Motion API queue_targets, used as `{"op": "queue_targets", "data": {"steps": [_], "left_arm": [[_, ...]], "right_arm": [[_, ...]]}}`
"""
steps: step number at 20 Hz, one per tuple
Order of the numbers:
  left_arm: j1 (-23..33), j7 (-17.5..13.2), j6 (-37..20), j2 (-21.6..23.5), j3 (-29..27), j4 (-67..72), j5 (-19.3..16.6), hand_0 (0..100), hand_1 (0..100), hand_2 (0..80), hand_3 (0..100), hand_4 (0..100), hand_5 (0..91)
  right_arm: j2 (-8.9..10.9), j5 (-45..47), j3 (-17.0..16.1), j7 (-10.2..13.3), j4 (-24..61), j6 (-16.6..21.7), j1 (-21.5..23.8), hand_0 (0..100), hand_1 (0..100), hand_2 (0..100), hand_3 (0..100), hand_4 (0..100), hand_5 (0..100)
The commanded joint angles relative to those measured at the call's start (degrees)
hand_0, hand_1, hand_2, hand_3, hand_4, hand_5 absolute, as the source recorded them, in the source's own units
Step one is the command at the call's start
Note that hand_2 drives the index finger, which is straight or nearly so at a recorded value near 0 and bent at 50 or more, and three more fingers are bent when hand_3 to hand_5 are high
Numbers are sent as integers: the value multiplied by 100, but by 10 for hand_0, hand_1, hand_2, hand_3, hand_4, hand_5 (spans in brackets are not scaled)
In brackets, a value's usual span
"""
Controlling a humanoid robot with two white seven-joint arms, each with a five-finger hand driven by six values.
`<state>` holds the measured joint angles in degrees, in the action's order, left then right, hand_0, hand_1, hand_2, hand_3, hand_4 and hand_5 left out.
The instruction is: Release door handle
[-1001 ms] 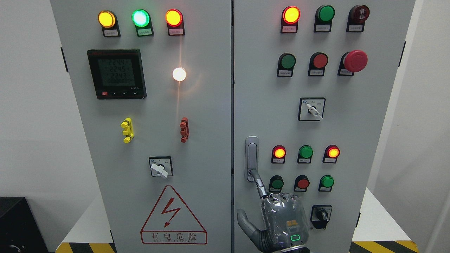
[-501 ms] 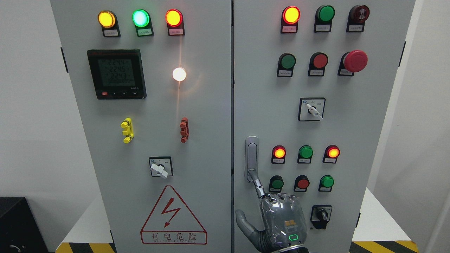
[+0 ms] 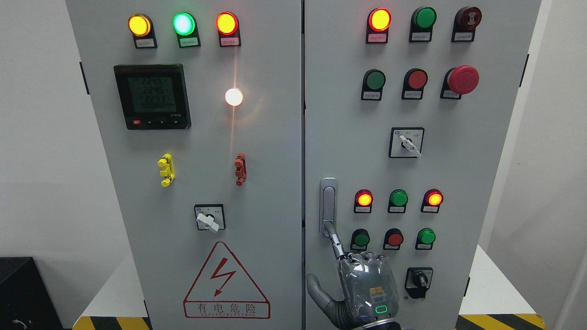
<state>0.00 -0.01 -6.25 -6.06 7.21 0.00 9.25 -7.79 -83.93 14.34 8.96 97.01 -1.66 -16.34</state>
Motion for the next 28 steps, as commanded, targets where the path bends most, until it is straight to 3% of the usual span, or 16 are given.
{"op": "queue_targets", "data": {"steps": [1,28], "left_arm": [[-150,1,1,0,0,167,-3,120,556,0,0,0,0],[-150,-8,1,0,0,167,-3,120,556,0,0,0,0]], "right_arm": [[-3,0,-1,-17,-86,-18,-1,370,262,32,1000,995,1000],[6,0,-10,-35,-209,-36,-1,373,263,41,1000,996,1000]]}}
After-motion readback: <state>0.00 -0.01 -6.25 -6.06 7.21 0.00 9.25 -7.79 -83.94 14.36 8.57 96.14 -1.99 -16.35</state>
